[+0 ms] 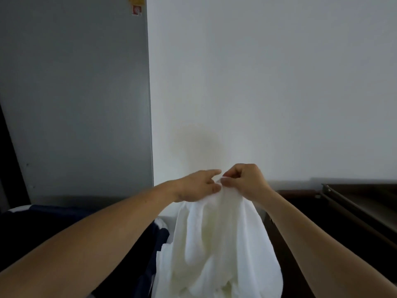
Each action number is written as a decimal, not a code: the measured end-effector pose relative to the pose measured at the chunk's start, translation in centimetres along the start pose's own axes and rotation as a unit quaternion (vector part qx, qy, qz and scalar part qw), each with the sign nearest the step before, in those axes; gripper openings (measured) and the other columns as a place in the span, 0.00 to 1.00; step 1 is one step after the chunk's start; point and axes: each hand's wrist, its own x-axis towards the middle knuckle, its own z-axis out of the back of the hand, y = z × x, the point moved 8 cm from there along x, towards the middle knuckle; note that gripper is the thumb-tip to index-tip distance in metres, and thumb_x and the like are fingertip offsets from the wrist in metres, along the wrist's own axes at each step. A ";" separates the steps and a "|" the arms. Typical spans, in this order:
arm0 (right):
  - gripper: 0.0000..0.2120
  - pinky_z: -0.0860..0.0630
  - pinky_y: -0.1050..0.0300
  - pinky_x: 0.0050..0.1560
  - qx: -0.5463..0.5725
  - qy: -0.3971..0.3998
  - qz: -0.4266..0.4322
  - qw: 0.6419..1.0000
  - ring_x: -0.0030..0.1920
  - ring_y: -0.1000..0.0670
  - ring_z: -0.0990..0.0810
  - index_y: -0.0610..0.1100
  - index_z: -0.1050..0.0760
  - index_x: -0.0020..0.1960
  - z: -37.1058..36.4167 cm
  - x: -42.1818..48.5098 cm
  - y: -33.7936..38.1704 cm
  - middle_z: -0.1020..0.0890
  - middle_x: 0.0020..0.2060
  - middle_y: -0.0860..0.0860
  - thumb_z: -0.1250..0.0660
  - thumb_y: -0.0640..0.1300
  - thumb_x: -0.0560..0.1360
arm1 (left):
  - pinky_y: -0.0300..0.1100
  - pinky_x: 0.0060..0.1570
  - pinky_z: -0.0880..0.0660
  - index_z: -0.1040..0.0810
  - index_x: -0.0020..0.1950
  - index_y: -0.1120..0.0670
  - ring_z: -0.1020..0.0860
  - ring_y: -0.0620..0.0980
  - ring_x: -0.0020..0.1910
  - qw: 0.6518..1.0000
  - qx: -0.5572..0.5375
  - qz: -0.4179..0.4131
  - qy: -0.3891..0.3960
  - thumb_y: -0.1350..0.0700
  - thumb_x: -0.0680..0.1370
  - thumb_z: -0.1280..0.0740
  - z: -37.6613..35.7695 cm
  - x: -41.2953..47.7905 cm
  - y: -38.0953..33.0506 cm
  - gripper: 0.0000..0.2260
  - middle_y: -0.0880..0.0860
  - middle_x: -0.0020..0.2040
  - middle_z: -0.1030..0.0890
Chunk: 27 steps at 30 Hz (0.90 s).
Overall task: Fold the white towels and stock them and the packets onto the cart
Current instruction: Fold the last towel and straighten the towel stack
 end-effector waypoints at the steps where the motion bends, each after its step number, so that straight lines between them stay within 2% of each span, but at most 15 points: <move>1: 0.06 0.24 0.64 0.35 0.009 0.005 0.005 1.000 0.34 0.56 0.21 0.48 0.18 0.39 -0.1 -0.2 0.0 0.17 0.34 0.55 0.23 0.42 0.71 | 0.35 0.56 0.27 0.34 0.76 0.49 0.24 0.46 0.60 1.000 -0.008 -0.006 0.000 0.53 0.83 0.40 -0.2 -0.1 0.0 0.20 0.48 0.59 0.22; 3: 0.06 0.22 0.58 0.41 0.021 0.019 0.010 1.000 0.36 0.56 0.19 0.49 0.18 0.39 -0.4 -0.5 -0.2 0.16 0.34 0.54 0.23 0.42 0.71 | 0.44 0.61 0.24 0.25 0.68 0.52 0.23 0.50 0.60 0.999 -0.027 -0.005 -0.020 0.53 0.82 0.38 -0.4 0.1 0.1 0.14 0.52 0.60 0.21; 4: 0.05 0.21 0.55 0.43 0.027 0.024 0.009 0.999 0.37 0.55 0.18 0.49 0.17 0.39 -0.6 -0.7 -0.5 0.16 0.34 0.53 0.23 0.42 0.71 | 0.47 0.60 0.24 0.23 0.64 0.55 0.22 0.51 0.58 0.999 -0.023 0.000 -0.035 0.53 0.82 0.37 -0.4 0.2 0.3 0.13 0.54 0.59 0.20; 7: 0.03 0.18 0.52 0.49 0.032 0.033 0.013 0.999 0.41 0.53 0.16 0.49 0.17 0.44 -0.9 -1.2 -1.2 0.14 0.38 0.53 0.24 0.43 0.72 | 0.43 0.47 0.26 0.22 0.56 0.57 0.23 0.50 0.47 0.993 0.085 -0.010 -0.084 0.51 0.83 0.40 0.0 0.4 0.4 0.12 0.53 0.50 0.20; 10: 0.08 0.20 0.54 0.51 -0.029 0.000 0.032 0.999 0.44 0.55 0.18 0.53 0.21 0.45 -0.9 -1.7 -1.4 0.16 0.42 0.56 0.27 0.40 0.73 | 0.39 0.52 0.29 0.21 0.60 0.56 0.22 0.52 0.55 0.978 0.149 -0.038 -0.142 0.54 0.84 0.42 0.7 0.6 -0.1 0.13 0.52 0.56 0.19; 12: 0.11 0.25 0.65 0.46 -0.086 -0.065 0.063 0.992 0.42 0.59 0.22 0.54 0.25 0.47 -0.5 -2.3 -0.7 0.21 0.46 0.58 0.29 0.39 0.72 | 0.37 0.53 0.31 0.20 0.61 0.58 0.22 0.53 0.57 0.967 0.147 -0.059 -0.198 0.56 0.84 0.42 1.9 0.4 -1.3 0.13 0.54 0.58 0.18; 14: 0.12 0.31 0.72 0.41 -0.064 -0.144 0.107 0.982 0.40 0.61 0.25 0.52 0.24 0.51 0.4 -3.4 0.0 0.25 0.46 0.58 0.30 0.38 0.73 | 0.38 0.55 0.31 0.20 0.61 0.59 0.22 0.54 0.59 0.950 0.116 -0.064 -0.282 0.57 0.84 0.41 4.5 0.0 -2.3 0.13 0.55 0.59 0.18; 15: 0.10 0.32 0.72 0.40 -0.034 -0.167 0.116 0.978 0.39 0.61 0.24 0.51 0.23 0.51 0.8 -3.8 0.2 0.24 0.44 0.59 0.32 0.38 0.74 | 0.39 0.56 0.31 0.20 0.62 0.59 0.23 0.54 0.60 0.941 0.094 -0.059 -0.319 0.56 0.84 0.41 6.0 -0.3 -2.8 0.13 0.55 0.59 0.18; 17: 0.08 0.30 0.67 0.42 -0.015 -0.160 0.109 0.981 0.40 0.59 0.23 0.48 0.21 0.53 0.8 -4.0 0.1 0.21 0.42 0.58 0.36 0.38 0.78 | 0.40 0.56 0.29 0.21 0.62 0.58 0.23 0.53 0.58 0.930 0.057 -0.056 -0.359 0.56 0.84 0.41 8.2 -0.6 -3.5 0.13 0.53 0.57 0.18; 20: 0.14 0.24 0.56 0.52 -0.107 -0.160 0.129 0.973 0.52 0.52 0.22 0.44 0.24 0.63 0.0 -4.4 0.1 0.23 0.57 0.52 0.36 0.38 0.78 | 0.38 0.51 0.30 0.20 0.61 0.57 0.23 0.49 0.52 0.931 0.051 -0.071 -0.355 0.56 0.84 0.41 8.6 -0.6 -4.7 0.12 0.51 0.52 0.19; 21: 0.15 0.24 0.55 0.50 -0.123 -0.184 0.159 0.962 0.51 0.53 0.22 0.44 0.25 0.64 0.0 -4.8 0.6 0.25 0.59 0.52 0.35 0.38 0.77 | 0.38 0.51 0.30 0.20 0.60 0.57 0.24 0.49 0.51 0.932 0.052 -0.074 -0.352 0.56 0.84 0.42 8.4 -0.6 -5.0 0.12 0.50 0.51 0.19; 22: 0.14 0.24 0.56 0.47 -0.115 -0.198 0.186 0.955 0.47 0.54 0.22 0.44 0.26 0.63 0.1 -5.3 1.0 0.25 0.57 0.53 0.34 0.39 0.77 | 0.38 0.51 0.30 0.21 0.60 0.57 0.24 0.49 0.51 0.932 0.052 -0.074 -0.351 0.56 0.84 0.42 8.2 -0.5 -4.9 0.12 0.50 0.51 0.20; 24: 0.11 0.25 0.57 0.45 -0.067 -0.157 0.178 0.969 0.42 0.56 0.22 0.46 0.27 0.61 -0.5 -5.5 1.3 0.22 0.49 0.57 0.35 0.47 0.80 | 0.37 0.48 0.30 0.20 0.60 0.57 0.23 0.50 0.51 0.934 0.054 -0.068 -0.348 0.56 0.84 0.42 8.0 -0.3 -4.4 0.12 0.49 0.49 0.20; 26: 0.11 0.24 0.57 0.47 -0.048 -0.075 0.090 0.992 0.42 0.57 0.22 0.51 0.29 0.58 -1.7 -4.9 0.5 0.21 0.42 0.59 0.34 0.53 0.79 | 0.33 0.43 0.31 0.20 0.59 0.57 0.23 0.49 0.50 0.937 0.058 -0.062 -0.340 0.56 0.84 0.42 7.6 -0.1 -3.8 0.12 0.47 0.46 0.21; 27: 0.10 0.24 0.57 0.46 -0.047 -0.054 0.051 0.996 0.41 0.56 0.22 0.50 0.29 0.54 -2.0 -4.6 -0.1 0.22 0.40 0.58 0.32 0.53 0.77 | 0.30 0.41 0.32 0.21 0.60 0.57 0.24 0.48 0.49 0.937 0.063 -0.062 -0.337 0.56 0.84 0.43 7.3 0.0 -3.8 0.12 0.47 0.46 0.21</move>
